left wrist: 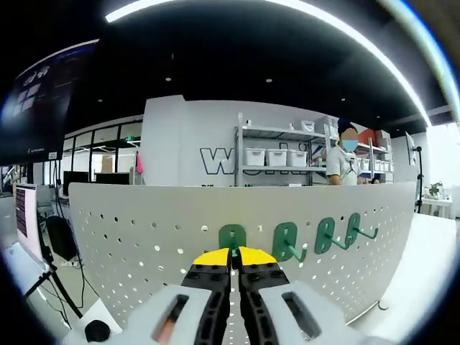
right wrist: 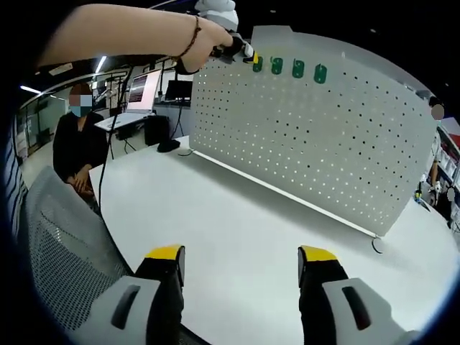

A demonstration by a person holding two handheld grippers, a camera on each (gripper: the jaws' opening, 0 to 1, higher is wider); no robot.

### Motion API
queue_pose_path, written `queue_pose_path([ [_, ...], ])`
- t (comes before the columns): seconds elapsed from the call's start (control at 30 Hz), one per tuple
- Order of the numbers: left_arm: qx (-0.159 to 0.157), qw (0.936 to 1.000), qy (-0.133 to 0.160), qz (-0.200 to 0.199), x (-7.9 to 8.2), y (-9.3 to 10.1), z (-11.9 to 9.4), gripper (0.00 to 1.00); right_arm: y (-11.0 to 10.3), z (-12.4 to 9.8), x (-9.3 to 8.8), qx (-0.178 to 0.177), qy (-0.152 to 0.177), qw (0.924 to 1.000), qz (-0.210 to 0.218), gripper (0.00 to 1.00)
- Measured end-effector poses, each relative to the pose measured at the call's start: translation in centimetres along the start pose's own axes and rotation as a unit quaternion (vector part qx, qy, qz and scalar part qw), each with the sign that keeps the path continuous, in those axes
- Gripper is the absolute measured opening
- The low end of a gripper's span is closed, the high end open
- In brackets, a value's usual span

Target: Insert the hook assembly into the mounting plate slot until the hook locks in place.

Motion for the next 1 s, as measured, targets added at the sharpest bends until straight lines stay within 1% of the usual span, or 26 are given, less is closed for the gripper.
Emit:
queue_pose_path([
  [0.13,-0.007,0.9999,-0.006,0.01,0.1,0.0,-0.1,0.02,0.0,0.0,0.0,-0.001,0.0,1.0,-0.001,0.61],
  [0.23,-0.015,0.9998,-0.014,0.004,0.2,-0.1,-0.1,0.03,0.2,-0.1,0.0,-0.004,0.002,1.0,0.0,0.61],
  [0.3,-0.024,0.9994,-0.026,0.0,0.3,-0.2,-0.2,0.04,0.2,-0.1,0.0,-0.005,0.004,1.0,0.0,0.61],
  [0.4,-0.033,0.999,-0.029,0.008,0.5,-0.2,-0.6,0.04,0.3,-0.2,0.1,-0.008,0.005,1.0,0.0,0.61],
  [0.43,-0.037,0.9988,-0.028,0.017,0.6,-0.2,-0.9,0.05,0.3,-0.2,0.1,-0.008,0.006,0.9999,0.001,0.62],
  [0.6,-0.051,0.9981,-0.02,0.029,1.3,-0.7,-2.3,0.2,0.4,-0.3,0.2,-0.012,0.008,0.9999,0.001,0.62],
  [0.7,-0.058,0.9979,-0.017,0.023,1.5,-1.3,-3.3,0.28,0.4,-0.3,0.2,-0.014,0.009,0.9999,0.003,0.62],
  [0.77,-0.064,0.9976,-0.016,0.023,1.6,-1.7,-4.0,0.37,0.5,-0.3,0.2,-0.016,0.011,0.9998,0.004,0.62],
  [0.87,-0.072,0.997,-0.014,0.023,1.6,-2.1,-5.0,0.45,0.5,-0.3,0.2,-0.016,0.011,0.9998,0.004,0.62],
  [1.0,-0.085,0.9958,-0.022,0.026,1.0,-2.7,-6.7,0.54,0.5,-0.4,0.3,-0.017,0.012,0.9998,0.004,0.62],
])
Point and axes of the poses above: the point that each gripper's makers call its tool centre point, and the gripper's own axes: z roughly forward along the fingers, y roughly to its right, x roughly out of its top, the point moved 6 cm from there along -z, roughly backward along the fingers, and after that the axes turned 3 degrees about -y, right-handed, at the moved point
